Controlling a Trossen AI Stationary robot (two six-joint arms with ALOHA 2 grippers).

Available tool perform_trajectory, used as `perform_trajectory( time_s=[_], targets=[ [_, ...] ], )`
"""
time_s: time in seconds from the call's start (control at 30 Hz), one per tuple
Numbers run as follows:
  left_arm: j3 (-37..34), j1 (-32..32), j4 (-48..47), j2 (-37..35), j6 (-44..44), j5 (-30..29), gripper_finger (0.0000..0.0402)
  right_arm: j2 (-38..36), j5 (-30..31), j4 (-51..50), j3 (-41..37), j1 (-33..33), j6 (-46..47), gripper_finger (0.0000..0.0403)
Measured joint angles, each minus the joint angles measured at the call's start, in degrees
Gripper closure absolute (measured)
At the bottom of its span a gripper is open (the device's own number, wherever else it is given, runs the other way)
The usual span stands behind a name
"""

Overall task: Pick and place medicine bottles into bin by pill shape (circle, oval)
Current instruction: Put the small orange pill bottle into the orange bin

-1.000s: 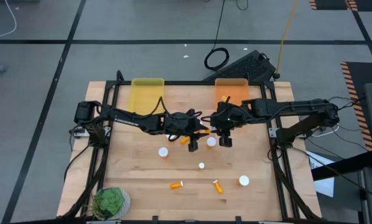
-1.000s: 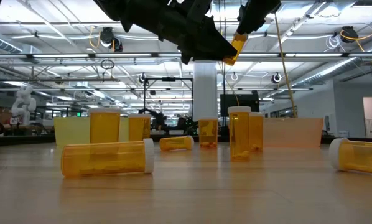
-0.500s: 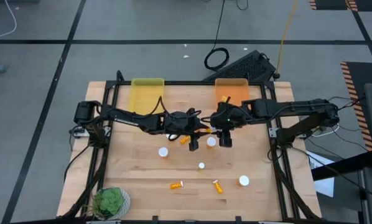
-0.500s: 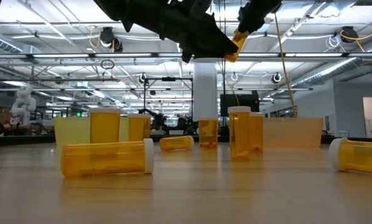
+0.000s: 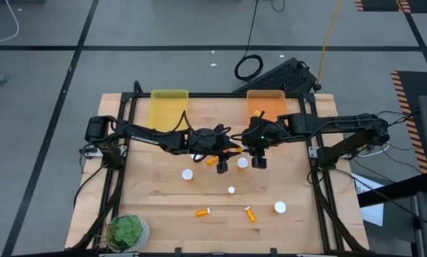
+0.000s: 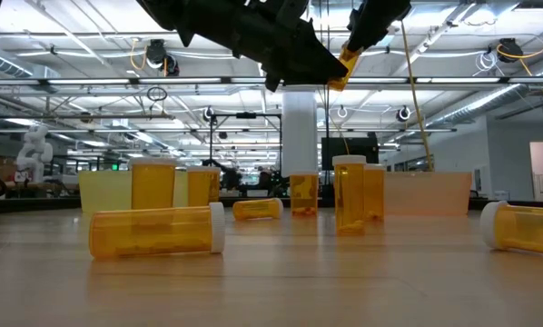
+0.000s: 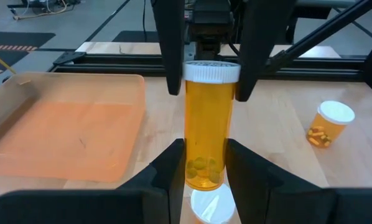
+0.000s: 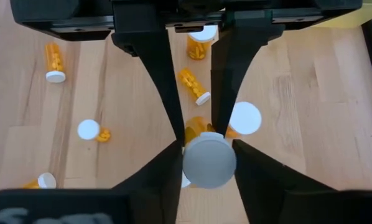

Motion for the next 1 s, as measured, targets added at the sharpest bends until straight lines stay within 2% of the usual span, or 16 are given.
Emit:
perform_trajectory(
  time_s=[0.13,0.23,0.4,0.53,0.67,0.83,1.0],
  targets=[
    [0.0,0.0,0.0,0.0,0.1,0.1,0.0293,0.0,0.0,-0.1,0.0,0.0,-0.6,0.0297],
    [0.0,-0.4,-0.3,0.0,0.2,0.4,0.0281,0.0,0.0,-0.3,0.0,0.0,-1.0,0.0287],
    [0.0,-0.7,-0.6,0.0,-1.2,0.0,0.0209,0.0,-0.1,-0.7,0.0,0.0,-1.7,0.0274],
    [0.0,-0.6,-2.8,0.0,-1.9,-2.0,0.0148,0.0,0.0,-1.2,0.0,-0.3,-2.5,0.0285],
    [0.0,-0.5,-7.4,0.0,-1.9,-2.4,0.0109,0.0,-0.1,-1.3,0.0,-1.5,-4.1,0.0291],
    [0.0,0.7,-11.6,0.0,-1.7,-3.1,0.0097,0.0,-0.1,-1.4,0.0,-4.8,-6.1,0.028],
    [0.0,3.2,-14.8,-1.0,-1.1,-3.1,0.0111,0.0,-0.1,-2.2,0.0,-9.8,-8.0,0.0281]
  ],
)
